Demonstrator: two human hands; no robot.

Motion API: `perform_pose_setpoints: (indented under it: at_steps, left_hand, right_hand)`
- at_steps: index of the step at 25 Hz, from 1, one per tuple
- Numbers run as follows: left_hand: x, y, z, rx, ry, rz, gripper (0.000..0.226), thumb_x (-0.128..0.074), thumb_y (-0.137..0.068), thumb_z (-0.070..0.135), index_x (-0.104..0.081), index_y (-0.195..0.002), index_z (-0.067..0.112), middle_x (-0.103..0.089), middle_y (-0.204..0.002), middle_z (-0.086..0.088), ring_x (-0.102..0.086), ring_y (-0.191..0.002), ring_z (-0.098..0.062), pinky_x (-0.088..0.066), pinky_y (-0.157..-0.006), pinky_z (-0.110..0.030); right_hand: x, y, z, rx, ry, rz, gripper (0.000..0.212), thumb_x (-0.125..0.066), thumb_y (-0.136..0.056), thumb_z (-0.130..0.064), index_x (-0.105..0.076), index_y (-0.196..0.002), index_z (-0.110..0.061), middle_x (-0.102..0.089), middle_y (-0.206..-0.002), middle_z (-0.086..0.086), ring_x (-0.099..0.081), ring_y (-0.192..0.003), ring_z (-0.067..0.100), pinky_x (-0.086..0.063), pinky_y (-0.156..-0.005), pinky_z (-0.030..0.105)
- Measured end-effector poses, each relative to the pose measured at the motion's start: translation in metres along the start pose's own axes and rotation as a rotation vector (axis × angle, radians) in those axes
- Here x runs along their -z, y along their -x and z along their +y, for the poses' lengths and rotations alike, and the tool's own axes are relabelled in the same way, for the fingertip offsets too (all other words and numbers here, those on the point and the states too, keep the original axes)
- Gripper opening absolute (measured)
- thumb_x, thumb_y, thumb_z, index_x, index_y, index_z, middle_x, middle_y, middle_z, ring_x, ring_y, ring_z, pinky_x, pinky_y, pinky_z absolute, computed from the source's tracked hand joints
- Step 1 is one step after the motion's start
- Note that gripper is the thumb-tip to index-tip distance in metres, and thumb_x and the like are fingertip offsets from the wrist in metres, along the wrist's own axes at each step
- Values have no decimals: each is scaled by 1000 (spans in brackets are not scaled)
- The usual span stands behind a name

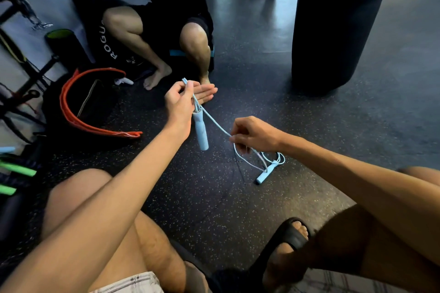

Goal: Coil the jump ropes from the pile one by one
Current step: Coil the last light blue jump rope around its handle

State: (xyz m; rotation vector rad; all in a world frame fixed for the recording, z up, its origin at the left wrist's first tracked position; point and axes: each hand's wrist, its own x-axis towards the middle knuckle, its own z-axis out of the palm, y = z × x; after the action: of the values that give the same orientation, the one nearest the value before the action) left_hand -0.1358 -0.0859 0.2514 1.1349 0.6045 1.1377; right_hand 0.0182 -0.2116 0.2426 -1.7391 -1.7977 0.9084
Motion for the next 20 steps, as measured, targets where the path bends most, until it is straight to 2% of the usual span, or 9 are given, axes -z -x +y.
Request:
perform_pose_setpoints:
  at_steps: [3, 6, 9, 13, 15, 17, 20]
  left_hand:
    - [-4, 4, -4, -7, -259, -76, 21, -39, -103, 9, -53, -100, -6, -70, -86, -27, -73, -76, -35, -60, -71, -40]
    - [-7, 10, -7, 46, -513, -220, 25, -44, -101, 8, -61, -97, -9, -71, -66, -9, -69, -55, -22, -56, -56, -32]
    - [-12, 20, -7, 185, -592, -415, 31, -42, -103, 14, -65, -91, -3, -63, -55, -6, -57, -41, -18, -45, -42, -23]
    - [-14, 24, 1, 450, -309, -600, 46, -34, -104, 24, -69, -81, 4, -37, -48, -5, -30, -42, -13, -28, -46, -25]
    - [-14, 22, 6, 522, -153, -666, 41, -33, -103, 26, -62, -85, 3, -28, -47, 1, -21, -44, -12, -24, -50, -28]
    - [-15, 22, 9, 543, -2, -672, 33, -34, -102, 24, -56, -86, 5, -25, -46, 6, -18, -44, -11, -21, -51, -29]
    - [-14, 20, 12, 523, 226, -630, 28, -32, -104, 23, -51, -89, 8, -29, -49, 7, -24, -44, -8, -29, -50, -24]
  right_hand:
    - [5, 0, -10, 119, 141, 146, 15, -54, -96, -11, -63, -85, -7, -57, -58, -9, -51, -47, 3, -39, -52, 15]
    - [11, 2, -17, 212, 137, 295, 17, -51, -97, -7, -65, -87, -6, -49, -56, -12, -48, -50, 4, -32, -50, 11]
    - [19, 1, -17, 245, 118, 434, 14, -57, -96, -11, -64, -84, -7, -47, -56, -14, -46, -52, 2, -31, -51, 12]
    - [29, -4, -11, 193, -21, 539, 15, -64, -92, -22, -58, -86, -9, -57, -66, -3, -44, -57, 6, -39, -55, 25]
    - [32, -5, -6, 148, -137, 540, 22, -64, -93, -27, -56, -87, -7, -56, -67, -1, -45, -59, 8, -40, -56, 28]
    - [31, -8, -1, 78, -256, 512, 26, -60, -95, -31, -53, -90, -6, -52, -66, 3, -46, -60, 13, -44, -55, 32]
    - [26, -9, 7, -61, -426, 411, 19, -52, -100, -22, -49, -98, -4, -53, -66, 9, -55, -57, 21, -53, -55, 33]
